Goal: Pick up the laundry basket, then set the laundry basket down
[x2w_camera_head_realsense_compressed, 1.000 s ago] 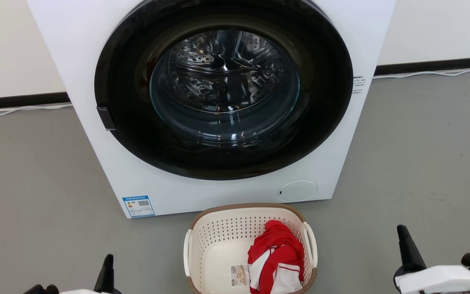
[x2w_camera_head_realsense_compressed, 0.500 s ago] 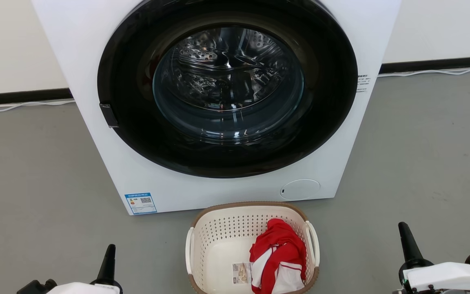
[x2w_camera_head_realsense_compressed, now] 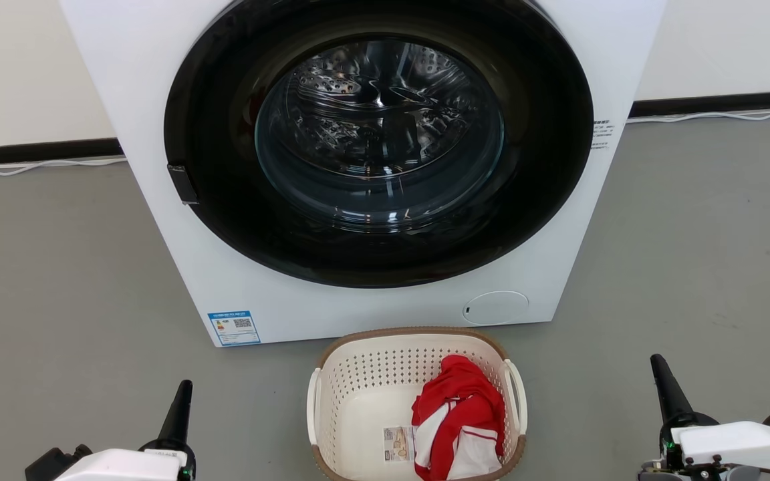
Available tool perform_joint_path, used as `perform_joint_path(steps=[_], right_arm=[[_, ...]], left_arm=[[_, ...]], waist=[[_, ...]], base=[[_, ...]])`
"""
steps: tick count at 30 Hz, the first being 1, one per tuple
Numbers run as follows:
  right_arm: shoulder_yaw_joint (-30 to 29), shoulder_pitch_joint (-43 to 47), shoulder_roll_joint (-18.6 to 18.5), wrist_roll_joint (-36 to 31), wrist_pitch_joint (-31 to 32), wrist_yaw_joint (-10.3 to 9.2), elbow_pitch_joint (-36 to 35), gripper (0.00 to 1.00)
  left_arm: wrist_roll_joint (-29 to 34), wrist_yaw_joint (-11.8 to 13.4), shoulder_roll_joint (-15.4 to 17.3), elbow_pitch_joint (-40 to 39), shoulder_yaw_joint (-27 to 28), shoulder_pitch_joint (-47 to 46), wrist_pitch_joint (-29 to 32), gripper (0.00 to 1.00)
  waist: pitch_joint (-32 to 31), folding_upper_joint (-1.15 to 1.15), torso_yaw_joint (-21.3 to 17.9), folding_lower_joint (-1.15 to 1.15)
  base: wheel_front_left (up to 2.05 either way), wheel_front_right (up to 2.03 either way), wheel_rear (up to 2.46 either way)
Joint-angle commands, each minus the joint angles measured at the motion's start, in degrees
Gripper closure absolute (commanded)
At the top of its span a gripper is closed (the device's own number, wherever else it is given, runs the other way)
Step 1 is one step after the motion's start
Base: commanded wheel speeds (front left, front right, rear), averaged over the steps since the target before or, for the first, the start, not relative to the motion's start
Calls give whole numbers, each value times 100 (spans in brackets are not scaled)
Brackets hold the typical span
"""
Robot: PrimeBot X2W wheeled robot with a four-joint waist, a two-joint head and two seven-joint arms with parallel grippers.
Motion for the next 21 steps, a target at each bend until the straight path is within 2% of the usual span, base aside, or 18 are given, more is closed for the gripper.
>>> perform_joint_path(steps=[1, 21], right_arm=[[57, -308, -41, 138, 80, 34, -199, 100], [-47, -437, 37, 1517, 411, 40, -279, 100]], left_arm=[[-139, -60, 72, -193, 115, -340, 48, 100], [-1344, -162, 85, -387, 121, -495, 385, 100]], waist=[[2, 0, 3, 0], [65, 0, 78, 0]], base=[[0, 0, 0], [0, 0, 0]])
